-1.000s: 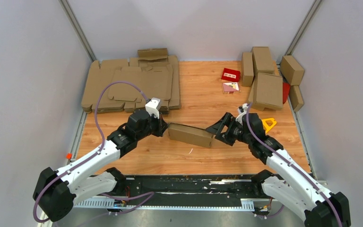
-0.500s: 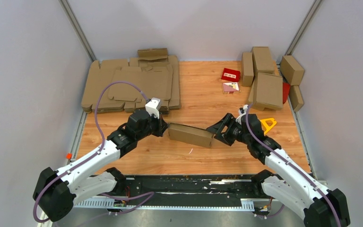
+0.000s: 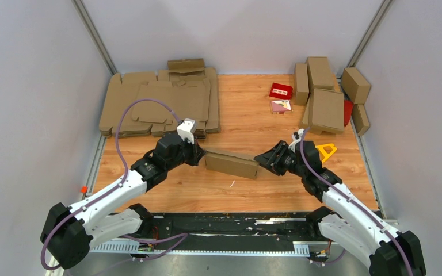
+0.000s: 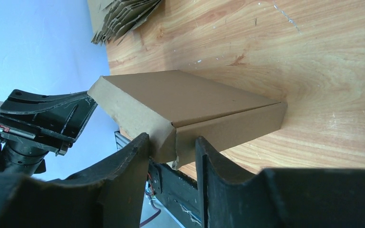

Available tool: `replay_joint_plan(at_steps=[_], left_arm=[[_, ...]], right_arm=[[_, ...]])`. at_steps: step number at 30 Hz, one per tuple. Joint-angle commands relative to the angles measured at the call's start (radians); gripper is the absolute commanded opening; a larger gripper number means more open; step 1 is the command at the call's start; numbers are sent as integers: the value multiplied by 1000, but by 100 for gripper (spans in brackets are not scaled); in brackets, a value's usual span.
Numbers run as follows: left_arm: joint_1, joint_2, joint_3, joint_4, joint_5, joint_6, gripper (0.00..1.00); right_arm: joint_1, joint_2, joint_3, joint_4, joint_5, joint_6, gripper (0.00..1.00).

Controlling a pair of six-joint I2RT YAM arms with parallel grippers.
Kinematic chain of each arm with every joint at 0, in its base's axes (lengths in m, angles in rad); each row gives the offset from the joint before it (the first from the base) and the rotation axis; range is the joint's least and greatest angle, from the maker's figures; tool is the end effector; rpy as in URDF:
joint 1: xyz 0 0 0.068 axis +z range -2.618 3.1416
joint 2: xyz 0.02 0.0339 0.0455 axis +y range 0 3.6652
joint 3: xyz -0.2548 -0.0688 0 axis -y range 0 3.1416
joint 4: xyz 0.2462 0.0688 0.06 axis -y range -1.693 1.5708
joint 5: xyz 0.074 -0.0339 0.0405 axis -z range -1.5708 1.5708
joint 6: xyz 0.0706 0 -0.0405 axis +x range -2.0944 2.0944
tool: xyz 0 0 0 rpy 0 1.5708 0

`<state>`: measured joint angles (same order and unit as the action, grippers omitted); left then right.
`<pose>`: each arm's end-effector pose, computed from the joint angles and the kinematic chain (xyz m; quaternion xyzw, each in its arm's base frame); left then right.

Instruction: Fold the paper box

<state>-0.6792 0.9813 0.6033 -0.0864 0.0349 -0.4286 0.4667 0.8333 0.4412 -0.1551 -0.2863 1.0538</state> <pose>0.1996 -0.1643 0.2255 0.1154 0.8429 -0.2890 0.4390 0.1876 0.1169 0.1897 0.1828 0.8462 0.4242 0.2656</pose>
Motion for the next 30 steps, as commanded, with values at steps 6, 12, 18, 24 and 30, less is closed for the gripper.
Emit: replay_joint_plan(at_steps=[6,12,18,24,30], left_arm=[[-3,14,18,-25,25,-1,0],[-3,19,24,-51,23,6,5],[-3,-11,30,-87,17,-4,28],[-2,-55,59,-161,11,-24,47],[59,-81,86,-166,73,-53,65]], right_arm=[[3,24,-61,30,-12,-4,31],[3,43,-78,32,2,-24,17],[2,40,-72,7,30,-53,4],[2,40,-78,3,37,-69,0],[3,44,-70,3,27,-89,0]])
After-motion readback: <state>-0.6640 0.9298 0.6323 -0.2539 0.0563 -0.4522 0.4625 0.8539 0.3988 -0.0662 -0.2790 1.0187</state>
